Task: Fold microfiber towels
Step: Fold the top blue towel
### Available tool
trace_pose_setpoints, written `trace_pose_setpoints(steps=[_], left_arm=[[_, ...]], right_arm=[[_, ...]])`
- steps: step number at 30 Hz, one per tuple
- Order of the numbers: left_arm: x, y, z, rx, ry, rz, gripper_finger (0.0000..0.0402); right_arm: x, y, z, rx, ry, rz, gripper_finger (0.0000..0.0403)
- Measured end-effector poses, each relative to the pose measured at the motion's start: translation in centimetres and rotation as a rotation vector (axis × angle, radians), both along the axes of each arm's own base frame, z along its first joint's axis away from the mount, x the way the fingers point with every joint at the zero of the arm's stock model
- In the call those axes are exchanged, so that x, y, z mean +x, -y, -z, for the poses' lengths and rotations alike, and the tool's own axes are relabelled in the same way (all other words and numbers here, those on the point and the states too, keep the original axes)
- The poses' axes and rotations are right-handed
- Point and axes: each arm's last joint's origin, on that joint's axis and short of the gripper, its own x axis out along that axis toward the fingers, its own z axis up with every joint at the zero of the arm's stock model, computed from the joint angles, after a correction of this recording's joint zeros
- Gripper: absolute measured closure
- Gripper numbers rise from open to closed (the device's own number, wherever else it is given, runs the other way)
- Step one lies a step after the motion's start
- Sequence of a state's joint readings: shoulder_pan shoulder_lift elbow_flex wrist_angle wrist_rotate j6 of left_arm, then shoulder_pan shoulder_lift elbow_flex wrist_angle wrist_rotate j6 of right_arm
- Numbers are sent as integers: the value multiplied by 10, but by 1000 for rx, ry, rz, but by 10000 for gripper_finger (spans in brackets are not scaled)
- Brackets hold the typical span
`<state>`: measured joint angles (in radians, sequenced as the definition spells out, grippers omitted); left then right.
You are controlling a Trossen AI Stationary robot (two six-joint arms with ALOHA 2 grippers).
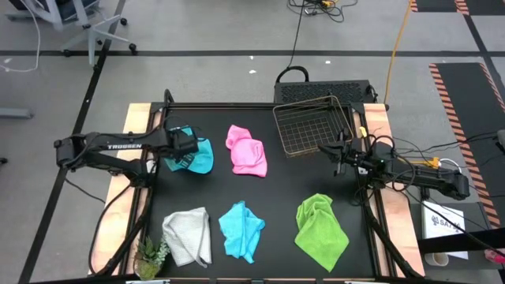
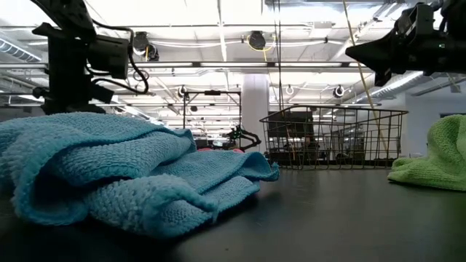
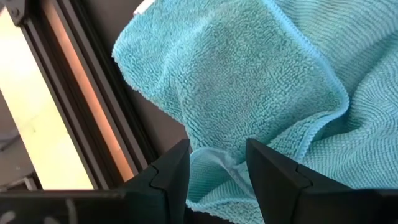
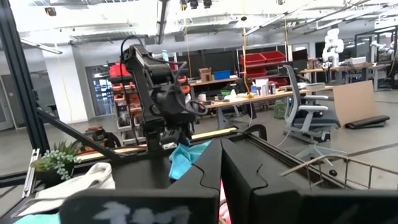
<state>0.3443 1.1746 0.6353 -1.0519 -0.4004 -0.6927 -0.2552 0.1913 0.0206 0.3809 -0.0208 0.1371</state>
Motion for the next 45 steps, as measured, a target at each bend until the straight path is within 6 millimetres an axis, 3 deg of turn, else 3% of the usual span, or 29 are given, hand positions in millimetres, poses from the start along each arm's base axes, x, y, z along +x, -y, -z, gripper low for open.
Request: trace_pose_setpoints(steps=[11, 19, 26, 38, 45], left_arm=[[0, -2, 0, -12, 21, -28, 255], [2, 2, 0, -13, 17, 16, 389], [8, 7, -7, 16, 69, 67, 397], [35, 11, -61, 246, 251, 234, 398], [40, 17, -74, 310, 260, 279, 398]], right_arm=[[0, 0, 3, 7, -26, 1, 403], [0, 0, 3, 7, -27, 1, 403], [0, 0, 3, 7, -27, 1, 403], [2, 0, 2, 17, -20, 0, 403], [8, 1, 8, 115, -62, -18, 403]])
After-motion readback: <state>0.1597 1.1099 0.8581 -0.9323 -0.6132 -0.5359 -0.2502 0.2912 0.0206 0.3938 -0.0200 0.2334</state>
